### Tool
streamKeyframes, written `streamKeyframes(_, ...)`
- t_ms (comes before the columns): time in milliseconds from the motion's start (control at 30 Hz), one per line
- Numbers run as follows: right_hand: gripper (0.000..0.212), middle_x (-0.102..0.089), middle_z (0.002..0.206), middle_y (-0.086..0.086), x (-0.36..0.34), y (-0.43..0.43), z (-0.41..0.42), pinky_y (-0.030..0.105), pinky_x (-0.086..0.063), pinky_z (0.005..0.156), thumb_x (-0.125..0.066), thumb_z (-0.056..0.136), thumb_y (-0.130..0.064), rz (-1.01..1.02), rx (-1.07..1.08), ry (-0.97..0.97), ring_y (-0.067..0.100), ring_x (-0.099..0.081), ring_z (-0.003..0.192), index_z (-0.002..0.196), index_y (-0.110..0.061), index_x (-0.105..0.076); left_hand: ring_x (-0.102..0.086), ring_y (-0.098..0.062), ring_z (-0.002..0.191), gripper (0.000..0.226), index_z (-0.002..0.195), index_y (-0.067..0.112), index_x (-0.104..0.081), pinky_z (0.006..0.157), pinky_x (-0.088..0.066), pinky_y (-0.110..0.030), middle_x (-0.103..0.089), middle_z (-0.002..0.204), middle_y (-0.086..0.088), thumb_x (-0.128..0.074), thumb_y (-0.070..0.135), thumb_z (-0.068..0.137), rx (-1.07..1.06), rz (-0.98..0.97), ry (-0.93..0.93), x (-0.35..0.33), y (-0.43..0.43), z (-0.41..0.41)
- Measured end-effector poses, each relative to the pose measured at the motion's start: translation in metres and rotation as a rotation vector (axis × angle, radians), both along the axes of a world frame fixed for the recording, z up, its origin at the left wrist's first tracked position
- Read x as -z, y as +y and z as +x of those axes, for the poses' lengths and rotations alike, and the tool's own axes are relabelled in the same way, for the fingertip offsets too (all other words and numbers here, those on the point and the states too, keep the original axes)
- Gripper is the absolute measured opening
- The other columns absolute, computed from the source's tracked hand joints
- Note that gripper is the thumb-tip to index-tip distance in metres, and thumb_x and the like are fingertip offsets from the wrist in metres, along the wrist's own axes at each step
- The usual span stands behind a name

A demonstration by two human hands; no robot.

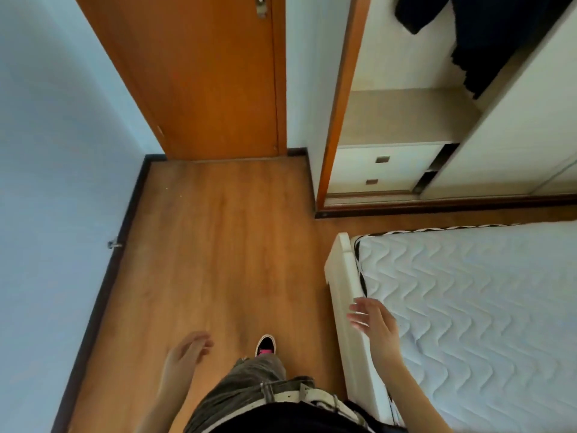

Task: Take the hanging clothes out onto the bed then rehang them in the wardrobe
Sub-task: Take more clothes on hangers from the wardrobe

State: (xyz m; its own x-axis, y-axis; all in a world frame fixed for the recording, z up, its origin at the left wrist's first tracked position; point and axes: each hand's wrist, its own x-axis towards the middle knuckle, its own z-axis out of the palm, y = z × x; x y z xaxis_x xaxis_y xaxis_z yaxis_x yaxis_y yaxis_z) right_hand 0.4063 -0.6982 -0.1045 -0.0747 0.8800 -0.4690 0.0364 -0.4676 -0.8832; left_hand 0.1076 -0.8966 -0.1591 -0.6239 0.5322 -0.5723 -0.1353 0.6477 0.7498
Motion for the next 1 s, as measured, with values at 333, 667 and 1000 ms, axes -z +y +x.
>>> streamKeyframes(333, 0.029, -0.068, 0.088, 0.021, 0.002, 0.098, -0.091, 0.022, -0.057, 0.061, -0.041, 0.101, -0.015, -0.069, 0.131, -0.082, 0.032, -0.066, 0.077, 0.097, 0.003, -0.064, -0.066, -0.008, 0.098, 0.021, 0.093, 0.031, -0.07, 0.092, -0.048, -0.031, -0.072, 0.091, 0.015, -0.051, 0.022, 0.097, 0.362, 0.017, 0.018, -0.057, 0.207, -0.116)
streamKeyframes(667, 0.027, -0.067, 0.09, 0.025, 0.019, 0.27, -0.109, 0.029, -0.054, 0.067, -0.039, 0.1, -0.011, -0.025, 0.231, -0.146, 0.031, -0.065, 0.078, 0.098, 0.001, -0.064, -0.066, 0.001, 0.095, 0.022, 0.096, 0.031, -0.07, 0.091, -0.049, -0.022, -0.073, 0.095, 0.012, -0.05, 0.023, 0.099, 0.416, 0.107, -0.04, -0.05, 0.445, -0.13)
streamKeyframes(1000, 0.031, -0.069, 0.083, 0.015, -0.018, 0.49, -0.162, 0.036, -0.055, 0.072, -0.038, 0.101, -0.012, 0.051, 0.241, -0.108, 0.025, -0.066, 0.074, 0.096, -0.002, -0.066, -0.066, -0.019, 0.099, 0.022, 0.102, 0.015, -0.069, 0.089, -0.051, -0.031, -0.071, 0.104, -0.005, -0.047, 0.017, 0.101, 0.316, 0.038, -0.064, -0.052, 0.572, -0.185)
